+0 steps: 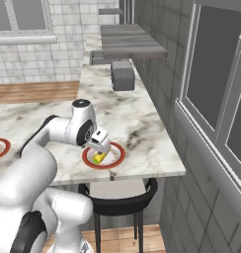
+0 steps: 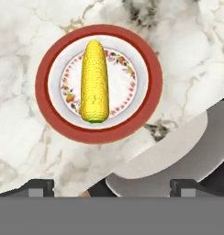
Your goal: Transport the steak and corn to the fridge. Place the steak on the rack containing meat and place the corn on the rack containing the vegetable, ensuring meats and vegetables are on different racks.
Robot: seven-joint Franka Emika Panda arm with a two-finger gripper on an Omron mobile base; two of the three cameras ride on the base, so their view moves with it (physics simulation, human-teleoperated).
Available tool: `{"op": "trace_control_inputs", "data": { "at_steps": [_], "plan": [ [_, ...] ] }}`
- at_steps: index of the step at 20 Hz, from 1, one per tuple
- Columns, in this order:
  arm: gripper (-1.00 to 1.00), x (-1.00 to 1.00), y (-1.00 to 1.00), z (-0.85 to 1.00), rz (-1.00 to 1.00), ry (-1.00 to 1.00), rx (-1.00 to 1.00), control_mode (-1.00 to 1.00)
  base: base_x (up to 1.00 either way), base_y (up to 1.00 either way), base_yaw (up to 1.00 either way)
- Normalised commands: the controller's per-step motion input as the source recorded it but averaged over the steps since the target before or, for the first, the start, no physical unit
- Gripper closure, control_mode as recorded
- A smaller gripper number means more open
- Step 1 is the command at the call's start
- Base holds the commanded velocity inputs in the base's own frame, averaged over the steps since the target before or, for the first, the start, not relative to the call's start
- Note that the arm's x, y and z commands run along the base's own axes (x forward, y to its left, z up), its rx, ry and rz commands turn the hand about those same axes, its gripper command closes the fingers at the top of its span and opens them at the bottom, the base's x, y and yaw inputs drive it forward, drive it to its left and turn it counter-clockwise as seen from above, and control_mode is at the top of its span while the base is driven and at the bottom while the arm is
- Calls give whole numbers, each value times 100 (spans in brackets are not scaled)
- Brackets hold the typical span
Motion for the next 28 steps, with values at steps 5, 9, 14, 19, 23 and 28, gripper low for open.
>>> {"op": "trace_control_inputs", "data": {
  "at_steps": [5,9,14,19,23,28],
  "plan": [
    [-100,62,0,-43,0,6,0,-100,0,0,0],
    [-100,52,0,-47,0,3,0,-100,0,0,0],
    [-100,47,0,-49,0,2,0,-100,0,0,0],
    [-100,43,0,-41,0,3,0,-100,0,0,0],
    [-100,31,0,-35,0,3,0,-100,0,0,0],
    [-100,14,0,-37,0,5,0,-100,0,0,0]
  ]
}}
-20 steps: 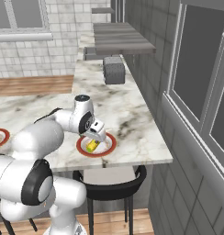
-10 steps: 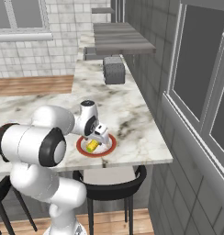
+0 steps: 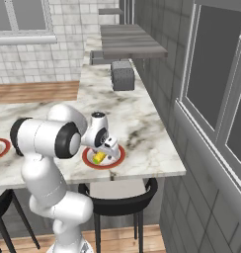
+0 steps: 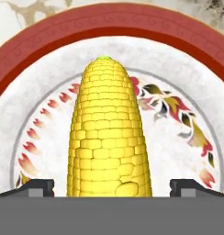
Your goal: Transport the steak and corn to the fridge. Place the steak on the rack containing meat and place the corn on the rack containing the vegetable, ensuring meats and vegetables are on different racks.
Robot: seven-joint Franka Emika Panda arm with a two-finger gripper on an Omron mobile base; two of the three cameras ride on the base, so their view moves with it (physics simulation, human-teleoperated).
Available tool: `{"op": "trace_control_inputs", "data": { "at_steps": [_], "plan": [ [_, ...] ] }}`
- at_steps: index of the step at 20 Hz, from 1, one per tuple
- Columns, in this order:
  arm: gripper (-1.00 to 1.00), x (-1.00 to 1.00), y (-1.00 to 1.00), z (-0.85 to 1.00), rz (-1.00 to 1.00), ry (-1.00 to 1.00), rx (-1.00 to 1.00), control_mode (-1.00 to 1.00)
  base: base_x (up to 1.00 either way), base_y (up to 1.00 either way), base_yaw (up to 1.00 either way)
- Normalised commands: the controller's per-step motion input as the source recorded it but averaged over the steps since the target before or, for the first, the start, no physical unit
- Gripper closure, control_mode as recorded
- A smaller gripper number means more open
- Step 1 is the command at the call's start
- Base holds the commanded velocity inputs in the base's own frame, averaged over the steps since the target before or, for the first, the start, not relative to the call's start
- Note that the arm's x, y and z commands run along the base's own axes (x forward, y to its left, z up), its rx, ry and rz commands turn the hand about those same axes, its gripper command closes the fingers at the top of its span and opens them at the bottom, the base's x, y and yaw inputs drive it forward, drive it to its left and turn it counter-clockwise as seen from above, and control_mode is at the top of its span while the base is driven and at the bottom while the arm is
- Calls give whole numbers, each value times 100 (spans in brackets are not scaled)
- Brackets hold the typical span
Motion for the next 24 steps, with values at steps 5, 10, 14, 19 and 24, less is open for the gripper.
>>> {"op": "trace_control_inputs", "data": {
  "at_steps": [5,10,14,19,24],
  "plan": [
    [100,0,-1,-56,0,13,0,-100,0,0,0],
    [100,-3,0,-42,0,12,0,-100,0,0,0],
    [100,-4,0,-14,0,7,0,-100,0,0,0],
    [100,-67,0,36,9,-15,0,-100,0,0,0],
    [100,-100,0,100,24,-30,0,-100,0,0,0]
  ]
}}
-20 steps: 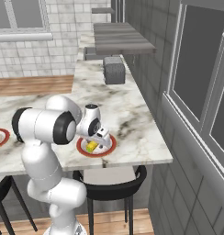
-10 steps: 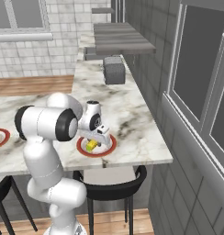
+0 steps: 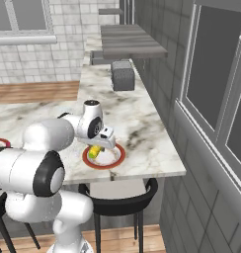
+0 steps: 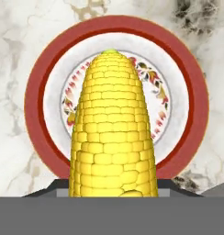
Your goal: Transport the steak and corn to the fridge. Place the steak on the rack containing meat and place the corn on the rack containing the vegetable, ensuring meats and vegetables are on different racks.
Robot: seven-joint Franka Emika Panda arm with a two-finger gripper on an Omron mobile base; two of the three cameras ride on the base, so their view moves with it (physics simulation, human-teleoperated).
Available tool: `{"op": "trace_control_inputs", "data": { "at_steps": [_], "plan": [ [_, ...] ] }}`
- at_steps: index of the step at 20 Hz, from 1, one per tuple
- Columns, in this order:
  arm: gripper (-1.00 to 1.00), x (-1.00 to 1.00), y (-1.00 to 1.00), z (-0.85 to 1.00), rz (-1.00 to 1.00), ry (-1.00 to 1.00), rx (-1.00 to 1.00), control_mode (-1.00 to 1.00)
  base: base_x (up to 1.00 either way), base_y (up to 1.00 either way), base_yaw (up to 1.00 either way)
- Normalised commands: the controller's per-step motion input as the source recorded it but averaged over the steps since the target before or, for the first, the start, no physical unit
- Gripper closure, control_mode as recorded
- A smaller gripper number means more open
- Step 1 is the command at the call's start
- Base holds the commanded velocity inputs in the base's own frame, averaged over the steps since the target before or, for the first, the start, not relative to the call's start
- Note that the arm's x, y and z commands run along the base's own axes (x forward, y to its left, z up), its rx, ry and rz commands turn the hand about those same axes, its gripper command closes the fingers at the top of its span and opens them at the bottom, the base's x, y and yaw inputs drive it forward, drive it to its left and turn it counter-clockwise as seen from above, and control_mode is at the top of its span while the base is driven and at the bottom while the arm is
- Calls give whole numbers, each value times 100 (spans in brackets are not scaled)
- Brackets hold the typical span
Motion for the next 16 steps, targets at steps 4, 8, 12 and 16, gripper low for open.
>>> {"op": "trace_control_inputs", "data": {
  "at_steps": [4,8,12,16],
  "plan": [
    [100,-95,0,98,33,-1,0,-100,0,0,0],
    [100,-100,0,100,38,0,0,-100,0,0,0],
    [100,-90,0,100,39,-1,0,-100,0,0,0],
    [100,-96,0,69,14,-14,0,-100,0,0,0]
  ]
}}
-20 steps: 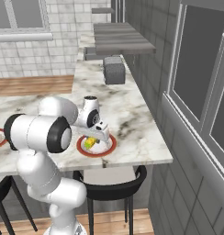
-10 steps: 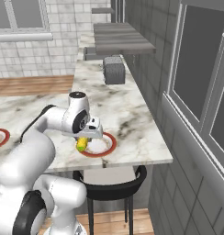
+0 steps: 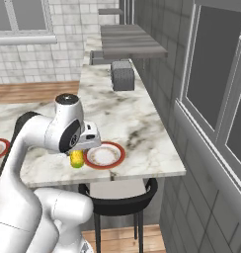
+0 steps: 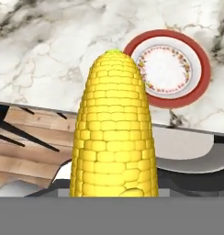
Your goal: Transport the steak and corn to the fridge. Place the steak on the rack containing meat and place the corn on the rack containing the vegetable, ensuring meats and vegetables are on different racks.
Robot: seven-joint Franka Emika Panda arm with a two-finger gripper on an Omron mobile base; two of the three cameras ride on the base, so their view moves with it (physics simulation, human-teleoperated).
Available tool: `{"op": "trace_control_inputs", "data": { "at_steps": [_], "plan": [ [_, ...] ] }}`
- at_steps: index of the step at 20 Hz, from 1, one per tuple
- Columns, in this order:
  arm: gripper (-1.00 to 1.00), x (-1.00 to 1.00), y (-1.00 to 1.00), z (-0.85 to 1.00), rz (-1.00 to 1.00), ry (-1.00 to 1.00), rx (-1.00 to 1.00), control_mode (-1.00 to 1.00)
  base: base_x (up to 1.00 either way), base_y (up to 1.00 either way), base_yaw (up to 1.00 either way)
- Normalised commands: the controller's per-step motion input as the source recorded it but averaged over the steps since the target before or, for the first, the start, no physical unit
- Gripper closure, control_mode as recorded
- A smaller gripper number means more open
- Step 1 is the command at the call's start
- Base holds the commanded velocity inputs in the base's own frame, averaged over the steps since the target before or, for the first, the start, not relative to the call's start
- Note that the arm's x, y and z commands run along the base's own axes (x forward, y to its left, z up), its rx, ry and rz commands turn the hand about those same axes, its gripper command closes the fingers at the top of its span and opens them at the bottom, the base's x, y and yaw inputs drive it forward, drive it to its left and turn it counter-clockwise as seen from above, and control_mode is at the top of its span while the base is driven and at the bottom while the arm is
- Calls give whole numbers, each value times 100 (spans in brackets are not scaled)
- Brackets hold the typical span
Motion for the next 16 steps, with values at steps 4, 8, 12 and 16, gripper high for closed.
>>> {"op": "trace_control_inputs", "data": {
  "at_steps": [4,8,12,16],
  "plan": [
    [100,-94,6,66,0,-41,0,-100,0,0,0],
    [100,-77,1,92,1,-16,0,-100,0,0,0],
    [100,-72,0,100,6,-3,0,-100,0,0,0],
    [100,-63,0,90,9,-2,0,-100,0,0,0]
  ]
}}
